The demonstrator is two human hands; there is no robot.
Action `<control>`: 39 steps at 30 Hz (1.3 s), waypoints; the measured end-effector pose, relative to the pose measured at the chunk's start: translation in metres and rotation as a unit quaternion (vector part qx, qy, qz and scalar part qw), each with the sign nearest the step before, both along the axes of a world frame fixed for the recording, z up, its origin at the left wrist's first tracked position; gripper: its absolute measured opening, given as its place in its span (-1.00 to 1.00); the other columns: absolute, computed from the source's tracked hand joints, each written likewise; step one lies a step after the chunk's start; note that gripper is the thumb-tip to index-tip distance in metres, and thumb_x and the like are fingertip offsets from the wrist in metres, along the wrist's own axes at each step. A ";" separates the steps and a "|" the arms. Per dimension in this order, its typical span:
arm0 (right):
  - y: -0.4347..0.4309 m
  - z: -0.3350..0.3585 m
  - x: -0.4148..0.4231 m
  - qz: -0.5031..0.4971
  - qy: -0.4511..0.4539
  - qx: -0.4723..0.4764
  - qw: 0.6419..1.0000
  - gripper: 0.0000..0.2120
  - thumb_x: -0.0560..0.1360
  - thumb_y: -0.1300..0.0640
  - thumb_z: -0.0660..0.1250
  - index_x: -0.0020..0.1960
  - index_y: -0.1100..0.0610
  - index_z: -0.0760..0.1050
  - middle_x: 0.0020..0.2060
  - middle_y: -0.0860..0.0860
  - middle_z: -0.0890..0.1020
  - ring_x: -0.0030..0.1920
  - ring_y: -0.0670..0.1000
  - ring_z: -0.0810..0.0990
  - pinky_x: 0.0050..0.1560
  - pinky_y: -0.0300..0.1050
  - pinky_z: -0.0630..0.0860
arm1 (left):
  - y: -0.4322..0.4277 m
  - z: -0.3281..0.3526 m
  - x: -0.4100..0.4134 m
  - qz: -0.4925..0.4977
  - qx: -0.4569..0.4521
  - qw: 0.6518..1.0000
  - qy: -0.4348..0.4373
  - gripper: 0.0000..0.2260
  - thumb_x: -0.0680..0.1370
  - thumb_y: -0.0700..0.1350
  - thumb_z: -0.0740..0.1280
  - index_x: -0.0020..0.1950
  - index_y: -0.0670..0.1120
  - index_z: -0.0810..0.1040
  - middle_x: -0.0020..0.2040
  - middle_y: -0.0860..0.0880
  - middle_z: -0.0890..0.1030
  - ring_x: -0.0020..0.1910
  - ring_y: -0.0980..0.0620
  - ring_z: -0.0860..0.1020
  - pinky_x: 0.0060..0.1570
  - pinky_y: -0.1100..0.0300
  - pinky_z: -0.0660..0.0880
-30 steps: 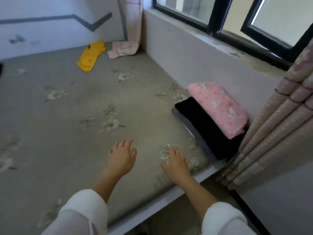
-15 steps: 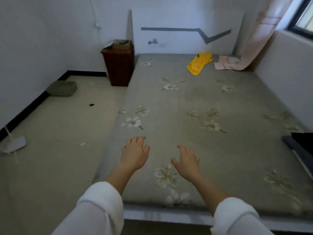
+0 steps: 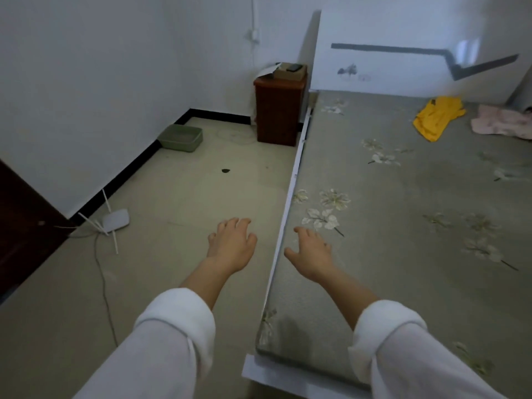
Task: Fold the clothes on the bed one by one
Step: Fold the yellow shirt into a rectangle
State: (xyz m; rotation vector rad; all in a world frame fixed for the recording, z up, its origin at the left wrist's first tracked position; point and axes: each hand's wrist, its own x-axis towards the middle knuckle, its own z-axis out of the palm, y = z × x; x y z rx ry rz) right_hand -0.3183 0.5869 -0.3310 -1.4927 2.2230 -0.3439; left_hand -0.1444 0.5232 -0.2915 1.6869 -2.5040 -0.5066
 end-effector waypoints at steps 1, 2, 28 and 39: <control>-0.017 -0.002 0.004 0.002 0.001 -0.005 1.000 -0.42 0.54 -0.10 0.21 0.49 0.07 0.16 0.41 0.07 0.32 0.41 0.11 0.25 0.33 0.13 0.20 | -0.015 -0.002 0.004 -0.002 -0.001 1.000 -0.002 -0.60 0.63 0.01 0.08 0.47 -0.01 0.28 0.45 -0.06 0.32 0.42 -0.07 0.23 0.33 -0.04 0.25; -0.033 -0.005 0.007 0.002 0.003 -0.010 1.000 -0.42 0.54 -0.09 0.21 0.49 0.07 0.16 0.41 0.07 0.32 0.41 0.11 0.25 0.33 0.14 0.20 | -0.031 -0.004 0.007 -0.006 -0.004 1.000 -0.003 -0.60 0.63 0.01 0.08 0.47 -0.01 0.27 0.45 -0.06 0.32 0.42 -0.07 0.23 0.33 -0.03 0.24; -0.469 -0.006 -0.036 -0.165 0.024 0.019 0.986 -0.44 0.55 -0.11 0.19 0.47 0.08 0.17 0.41 0.07 0.32 0.39 0.13 0.29 0.36 0.16 0.24 | -0.528 -0.007 -0.057 -0.199 0.006 0.980 -0.012 -0.59 0.63 0.01 0.06 0.48 0.00 0.24 0.47 -0.03 0.27 0.45 -0.06 0.18 0.36 -0.06 0.18; -0.630 0.013 -0.120 -0.266 0.017 0.036 0.963 -0.48 0.55 -0.09 0.20 0.44 0.05 0.20 0.36 0.08 0.38 0.34 0.12 0.34 0.34 0.14 0.25 | -0.727 0.004 -0.174 -0.295 0.015 0.955 0.005 -0.59 0.63 0.00 0.06 0.49 0.00 0.24 0.45 -0.06 0.31 0.39 -0.09 0.27 0.32 -0.08 0.23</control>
